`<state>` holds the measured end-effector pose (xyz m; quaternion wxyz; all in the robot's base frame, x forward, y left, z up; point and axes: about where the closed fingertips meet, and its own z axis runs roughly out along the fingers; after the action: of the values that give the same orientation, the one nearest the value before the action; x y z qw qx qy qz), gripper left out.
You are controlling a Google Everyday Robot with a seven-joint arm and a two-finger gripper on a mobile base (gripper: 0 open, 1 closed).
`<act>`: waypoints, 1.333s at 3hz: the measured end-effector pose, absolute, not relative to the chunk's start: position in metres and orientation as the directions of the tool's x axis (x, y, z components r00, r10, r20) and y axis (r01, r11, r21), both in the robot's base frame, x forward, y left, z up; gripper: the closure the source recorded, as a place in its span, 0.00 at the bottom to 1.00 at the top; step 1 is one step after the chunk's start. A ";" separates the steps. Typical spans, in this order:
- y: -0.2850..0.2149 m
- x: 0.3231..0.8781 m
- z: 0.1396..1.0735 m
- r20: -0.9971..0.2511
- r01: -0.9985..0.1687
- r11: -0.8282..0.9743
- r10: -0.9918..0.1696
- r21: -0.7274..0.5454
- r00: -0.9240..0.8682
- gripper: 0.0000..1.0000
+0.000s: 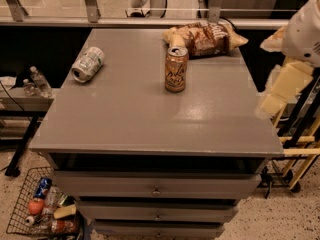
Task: Move orange can near 7up can
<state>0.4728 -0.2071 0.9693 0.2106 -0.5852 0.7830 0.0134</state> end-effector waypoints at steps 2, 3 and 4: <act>-0.156 0.589 0.943 -0.628 -0.889 0.420 -0.745 -0.181 -0.224 0.00; -0.137 0.612 0.936 -0.676 -0.878 0.450 -0.699 -0.162 -0.233 0.00; -0.115 0.626 0.927 -0.700 -0.884 0.449 -0.673 -0.131 -0.239 0.00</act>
Offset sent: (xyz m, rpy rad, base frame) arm 0.1613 0.0655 -0.0371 0.4176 -0.1303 -0.0966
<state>0.6260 -0.1149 0.9266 0.3566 -0.5035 0.7730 0.1478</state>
